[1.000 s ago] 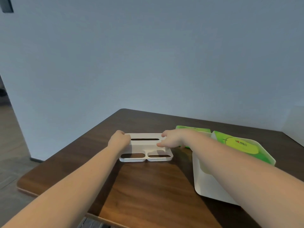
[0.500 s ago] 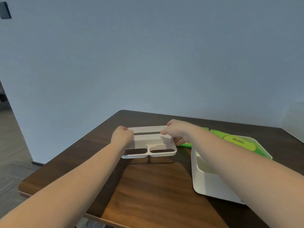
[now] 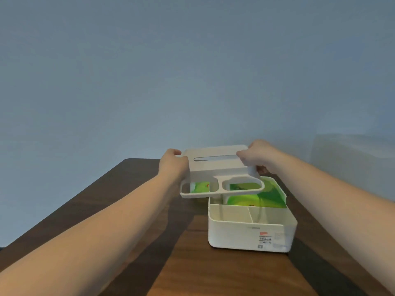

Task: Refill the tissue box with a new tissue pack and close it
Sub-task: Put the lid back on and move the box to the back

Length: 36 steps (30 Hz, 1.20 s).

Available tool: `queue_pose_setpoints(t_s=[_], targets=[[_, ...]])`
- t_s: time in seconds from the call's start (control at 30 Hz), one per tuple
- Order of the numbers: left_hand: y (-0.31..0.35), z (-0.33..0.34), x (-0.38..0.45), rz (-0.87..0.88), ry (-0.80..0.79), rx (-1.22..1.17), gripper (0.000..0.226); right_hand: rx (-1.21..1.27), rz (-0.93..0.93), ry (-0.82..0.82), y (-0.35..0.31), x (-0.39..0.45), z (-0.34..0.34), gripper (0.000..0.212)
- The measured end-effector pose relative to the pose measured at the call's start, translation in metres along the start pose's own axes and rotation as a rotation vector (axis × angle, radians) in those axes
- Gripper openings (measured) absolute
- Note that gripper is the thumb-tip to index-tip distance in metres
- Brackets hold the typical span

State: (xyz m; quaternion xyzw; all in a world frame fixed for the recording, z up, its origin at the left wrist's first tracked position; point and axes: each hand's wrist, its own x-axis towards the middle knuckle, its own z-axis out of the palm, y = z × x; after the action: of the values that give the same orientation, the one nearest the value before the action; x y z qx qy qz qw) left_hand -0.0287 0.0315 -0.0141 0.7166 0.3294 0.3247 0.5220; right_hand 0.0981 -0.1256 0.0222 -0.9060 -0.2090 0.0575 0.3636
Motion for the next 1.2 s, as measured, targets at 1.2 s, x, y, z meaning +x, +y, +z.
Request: queue_pose_setpoints(t_s=[1.2], targets=[[-0.021,0.083,-0.013,-0.042,-0.194,0.199,0.071,0.098,0.081,-0.119,0.104,-0.019,-0.021,0.016]])
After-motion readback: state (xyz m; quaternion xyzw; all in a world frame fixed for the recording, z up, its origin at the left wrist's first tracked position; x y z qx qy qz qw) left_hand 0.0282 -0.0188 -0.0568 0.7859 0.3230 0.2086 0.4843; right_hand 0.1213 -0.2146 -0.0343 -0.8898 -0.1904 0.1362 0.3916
